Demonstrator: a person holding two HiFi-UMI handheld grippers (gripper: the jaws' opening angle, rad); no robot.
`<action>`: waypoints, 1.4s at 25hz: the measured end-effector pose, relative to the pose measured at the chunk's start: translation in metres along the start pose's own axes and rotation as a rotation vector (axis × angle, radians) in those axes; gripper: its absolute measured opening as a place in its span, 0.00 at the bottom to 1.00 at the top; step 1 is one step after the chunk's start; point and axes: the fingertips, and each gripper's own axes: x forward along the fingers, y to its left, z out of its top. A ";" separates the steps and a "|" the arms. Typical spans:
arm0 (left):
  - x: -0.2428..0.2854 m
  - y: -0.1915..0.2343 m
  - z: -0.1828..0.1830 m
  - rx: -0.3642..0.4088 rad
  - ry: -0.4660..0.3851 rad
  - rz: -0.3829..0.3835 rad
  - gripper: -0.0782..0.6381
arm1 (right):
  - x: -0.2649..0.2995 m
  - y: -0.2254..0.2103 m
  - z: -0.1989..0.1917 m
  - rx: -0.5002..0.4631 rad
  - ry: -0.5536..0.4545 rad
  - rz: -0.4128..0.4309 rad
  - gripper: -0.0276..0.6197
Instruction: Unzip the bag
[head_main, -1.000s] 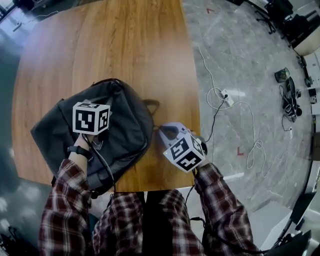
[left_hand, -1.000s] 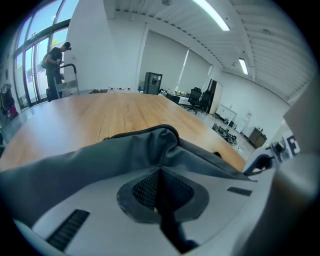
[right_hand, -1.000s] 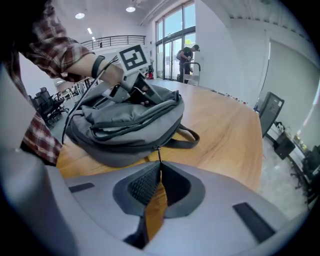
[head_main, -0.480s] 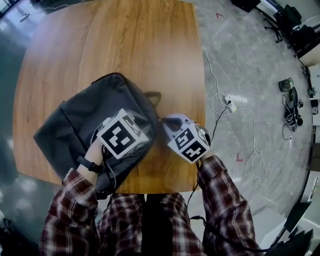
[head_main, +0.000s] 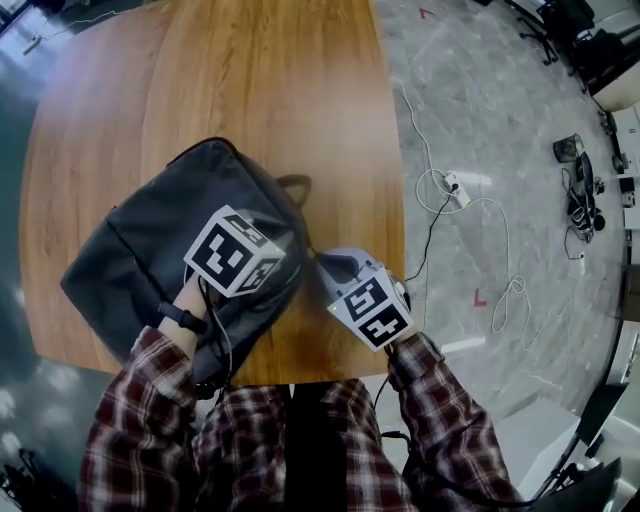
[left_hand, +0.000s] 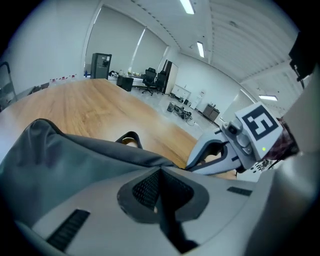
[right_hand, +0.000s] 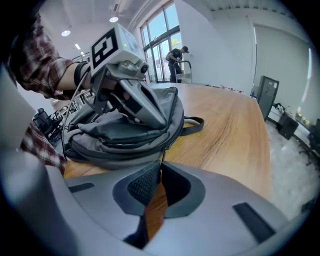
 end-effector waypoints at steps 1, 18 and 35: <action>0.000 0.001 0.001 -0.007 0.000 0.000 0.12 | -0.002 0.005 -0.002 0.012 0.000 0.000 0.07; 0.002 0.017 0.020 -0.047 -0.049 0.096 0.12 | -0.024 0.103 -0.017 0.215 -0.060 0.059 0.07; -0.002 0.081 0.081 -0.168 -0.188 0.302 0.12 | -0.022 0.153 -0.005 0.179 -0.082 0.170 0.07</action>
